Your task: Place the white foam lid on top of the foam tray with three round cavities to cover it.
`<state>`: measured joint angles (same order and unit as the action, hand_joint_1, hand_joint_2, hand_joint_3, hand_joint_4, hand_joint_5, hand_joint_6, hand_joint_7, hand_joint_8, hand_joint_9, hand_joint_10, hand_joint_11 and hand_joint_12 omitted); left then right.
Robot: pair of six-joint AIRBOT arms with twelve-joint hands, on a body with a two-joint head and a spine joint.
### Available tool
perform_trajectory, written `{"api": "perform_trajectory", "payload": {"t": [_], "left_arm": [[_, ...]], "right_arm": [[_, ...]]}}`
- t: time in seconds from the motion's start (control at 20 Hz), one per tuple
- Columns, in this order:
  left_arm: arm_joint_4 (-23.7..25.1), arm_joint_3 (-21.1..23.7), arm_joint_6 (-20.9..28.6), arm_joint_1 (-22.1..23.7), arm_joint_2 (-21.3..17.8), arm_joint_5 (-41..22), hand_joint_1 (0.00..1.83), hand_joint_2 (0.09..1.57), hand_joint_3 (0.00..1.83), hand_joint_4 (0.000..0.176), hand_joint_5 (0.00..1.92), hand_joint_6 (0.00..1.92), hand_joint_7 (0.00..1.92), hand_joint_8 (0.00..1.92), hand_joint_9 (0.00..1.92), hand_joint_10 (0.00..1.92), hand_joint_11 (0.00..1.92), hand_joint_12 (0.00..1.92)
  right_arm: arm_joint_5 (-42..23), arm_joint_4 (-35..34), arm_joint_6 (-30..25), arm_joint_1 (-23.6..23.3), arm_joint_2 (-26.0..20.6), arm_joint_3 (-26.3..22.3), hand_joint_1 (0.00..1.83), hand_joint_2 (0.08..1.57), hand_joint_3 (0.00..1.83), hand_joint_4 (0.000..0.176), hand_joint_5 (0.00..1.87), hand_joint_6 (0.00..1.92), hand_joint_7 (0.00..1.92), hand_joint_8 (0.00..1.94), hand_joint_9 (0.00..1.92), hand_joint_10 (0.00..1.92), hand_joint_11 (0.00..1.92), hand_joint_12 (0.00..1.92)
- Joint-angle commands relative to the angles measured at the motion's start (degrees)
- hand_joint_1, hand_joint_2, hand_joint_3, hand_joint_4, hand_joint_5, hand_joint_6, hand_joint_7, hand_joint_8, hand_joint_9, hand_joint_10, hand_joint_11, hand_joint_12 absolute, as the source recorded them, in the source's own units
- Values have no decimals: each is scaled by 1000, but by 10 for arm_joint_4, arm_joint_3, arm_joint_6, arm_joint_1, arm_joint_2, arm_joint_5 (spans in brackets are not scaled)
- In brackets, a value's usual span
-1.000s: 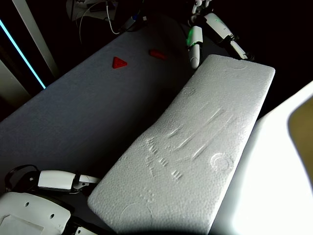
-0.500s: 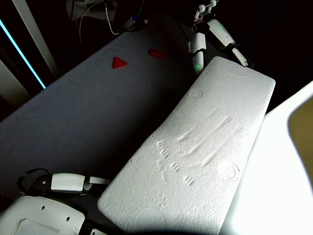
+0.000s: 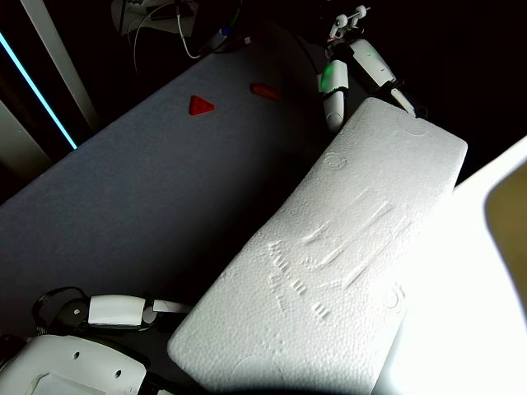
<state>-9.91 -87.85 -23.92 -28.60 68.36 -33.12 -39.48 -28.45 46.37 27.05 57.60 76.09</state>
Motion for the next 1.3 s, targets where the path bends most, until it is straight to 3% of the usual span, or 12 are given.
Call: {"api": "perform_trajectory", "payload": {"t": [0.0, 0.1, 0.3, 0.35, 0.4, 0.45, 0.65, 0.7, 0.8, 0.95, 1.15, 1.25], "left_arm": [[23, 4, 2, -1, 5, -55, 309, 1035, 0, 14, 0, 0, 0, 0, 0, 0, 0, 484], [21, 4, 2, -3, 4, -57, 346, 1033, 0, 24, 0, 0, 0, 0, 0, 0, 0, 39], [16, 9, 2, -8, -4, -69, 326, 1033, 0, 2, 0, 0, 0, 0, 0, 0, 32, 17], [16, 10, 2, -9, -5, -71, 318, 1038, 2, 0, 0, 0, 0, 0, 0, 0, 44, 27], [16, 11, 2, -9, -5, -72, 318, 1024, 10, 0, 0, 0, 0, 0, 0, 0, 8, 294], [16, 11, 2, -9, -6, -73, 330, 1015, 2, 7, 0, 0, 0, 0, 0, 0, 0, 584], [14, 12, 2, -11, -7, -76, 357, 1001, 0, 15, 0, 0, 0, 0, 0, 0, 0, 615], [13, 12, 2, -12, -7, -76, 358, 997, 0, 18, 0, 0, 0, 0, 0, 0, 0, 719], [11, 12, 2, -14, -7, -77, 357, 982, 0, 30, 0, 0, 0, 0, 0, 0, 0, 893], [10, 12, 2, -15, -7, -78, 345, 988, 1, 24, 0, 0, 0, 0, 6, 2, 0, 1074], [9, 14, 2, -18, -10, -82, 343, 994, 1, 20, 0, 0, 0, 0, 0, 0, 0, 947], [7, 16, 2, -20, -12, -85, 368, 999, 0, 19, 0, 0, 0, 0, 0, 0, 0, 720]], "right_arm": [[-58, 31, 0, -8, 1, 0, 437, 1238, 1, 0, 0, 0, 0, 0, 0, 0, 0, 103], [-57, 31, 1, -8, -2, -2, 431, 1236, 0, 0, 0, 0, 0, 0, 0, 0, 0, 74], [-56, 29, 10, -8, -11, -7, 425, 1219, 0, 0, 0, 0, 0, 0, 0, 0, 4, 4], [-56, 28, 11, -8, -14, -8, 455, 1206, 0, 0, 0, 0, 0, 0, 0, 0, 36, 20], [-56, 28, 11, -8, -16, -8, 489, 1206, 0, 0, 0, 0, 0, 0, 0, 0, 22, 18], [-56, 27, 12, -8, -22, -10, 514, 1190, 12, 0, 0, 0, 0, 0, 0, 0, 4, 231], [-56, 18, 28, -8, -27, -14, 596, 1205, 7, 0, 0, 0, 0, 0, 0, 0, 0, 371], [-56, 17, 28, -8, -28, -14, 591, 1204, 1, 0, 0, 0, 0, 0, 9, 4, 0, 560], [-56, 16, 29, -8, -29, -14, 602, 1192, 0, 0, 0, 0, 0, 0, 0, 0, 0, 452], [-56, 9, 40, -8, -32, -17, 587, 1181, 0, 0, 0, 0, 0, 0, 0, 0, 0, 611], [-56, -2, 45, -2, -37, -18, 659, 1163, 0, 0, 0, 0, 0, 0, 0, 0, 0, 436], [-56, -8, 51, 0, -40, -19, 635, 1182, 8, 0, 0, 0, 0, 0, 0, 0, 0, 416]]}}
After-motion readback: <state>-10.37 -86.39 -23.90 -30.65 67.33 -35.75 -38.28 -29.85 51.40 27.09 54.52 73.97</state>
